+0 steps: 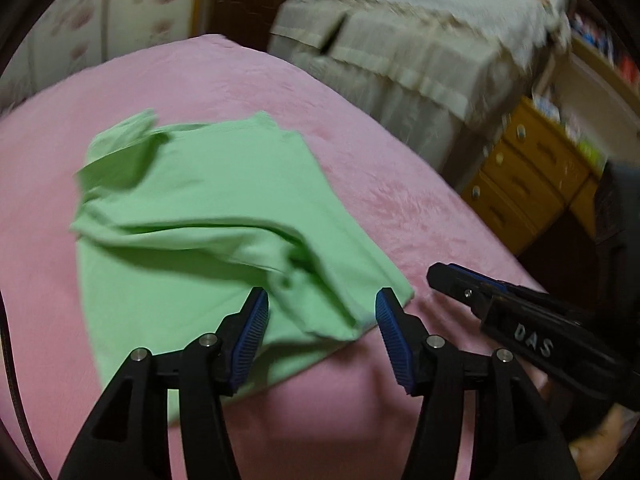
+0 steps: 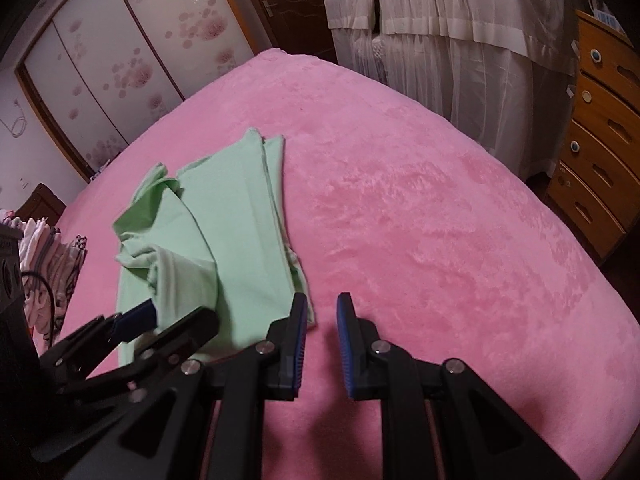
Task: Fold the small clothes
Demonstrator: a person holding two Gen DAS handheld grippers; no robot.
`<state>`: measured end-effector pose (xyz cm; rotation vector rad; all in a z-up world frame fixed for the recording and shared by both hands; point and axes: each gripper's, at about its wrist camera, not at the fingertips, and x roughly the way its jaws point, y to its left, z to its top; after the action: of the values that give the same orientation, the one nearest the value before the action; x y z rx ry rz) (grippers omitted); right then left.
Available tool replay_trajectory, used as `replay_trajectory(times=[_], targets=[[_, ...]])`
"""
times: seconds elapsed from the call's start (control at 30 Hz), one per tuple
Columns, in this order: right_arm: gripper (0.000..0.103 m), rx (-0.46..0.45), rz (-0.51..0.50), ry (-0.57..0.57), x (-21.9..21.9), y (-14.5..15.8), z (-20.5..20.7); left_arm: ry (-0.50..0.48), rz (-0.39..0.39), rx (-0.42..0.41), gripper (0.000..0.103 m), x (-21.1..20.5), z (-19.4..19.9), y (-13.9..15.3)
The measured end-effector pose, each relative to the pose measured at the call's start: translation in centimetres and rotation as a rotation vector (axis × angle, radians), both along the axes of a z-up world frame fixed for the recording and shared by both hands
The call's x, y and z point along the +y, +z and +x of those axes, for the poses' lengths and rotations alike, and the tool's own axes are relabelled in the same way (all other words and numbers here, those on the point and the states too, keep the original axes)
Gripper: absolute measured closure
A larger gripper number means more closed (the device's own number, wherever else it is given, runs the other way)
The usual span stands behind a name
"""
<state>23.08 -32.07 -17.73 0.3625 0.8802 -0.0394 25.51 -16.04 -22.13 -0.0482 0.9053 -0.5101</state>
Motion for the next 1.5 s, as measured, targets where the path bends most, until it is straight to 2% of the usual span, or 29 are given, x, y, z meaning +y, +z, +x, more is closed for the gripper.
replay_trajectory(times=[0.07,0.23,0.3,0.37,0.4,0.47,0.57,0.83,0.97,1.37,1.5], targets=[[0.088,-0.02,0.001,0.023,0.4,0.8,-0.1,0.076,-0.044,-0.008,0.044,3.3,-0.9,0.8],[0.086,-0.055,0.003,0.139,2.3,1.8,0.4,0.267,-0.076,0.016,0.042,10.2,-1.4,0.5],[0.08,-0.069,-0.003,0.197,3.4,2.0,0.3,0.311,-0.082,0.043,0.042,12.1,-1.5,-0.3],[0.068,-0.074,-0.016,0.228,4.2,1.9,0.1,0.35,-0.061,0.082,0.042,13.3,-1.3,-1.5],[0.066,-0.077,-0.025,0.251,4.7,1.8,0.0,0.358,-0.052,0.098,0.042,13.6,-1.2,-2.0],[0.062,-0.075,-0.059,0.279,5.5,1.4,-0.3,0.368,-0.036,0.132,0.042,13.7,-1.1,-3.3],[0.062,-0.058,-0.128,0.324,6.6,0.5,-0.8,0.369,-0.031,0.157,0.042,12.9,-0.8,-4.5],[0.062,-0.03,-0.281,0.385,7.3,-0.9,-1.1,0.364,-0.011,0.166,0.042,12.3,-0.8,-5.8],[0.062,-0.021,-0.303,0.42,7.9,-1.1,-1.2,0.363,-0.017,0.17,0.042,12.5,-0.8,-6.0],[0.062,-0.019,-0.474,0.48,9.7,-2.3,-0.4,0.36,-0.034,0.177,0.041,12.7,-0.5,-5.9],[0.063,-0.054,-0.453,0.467,9.3,-1.3,0.1,0.359,-0.036,0.174,0.041,12.7,-0.6,-5.9]])
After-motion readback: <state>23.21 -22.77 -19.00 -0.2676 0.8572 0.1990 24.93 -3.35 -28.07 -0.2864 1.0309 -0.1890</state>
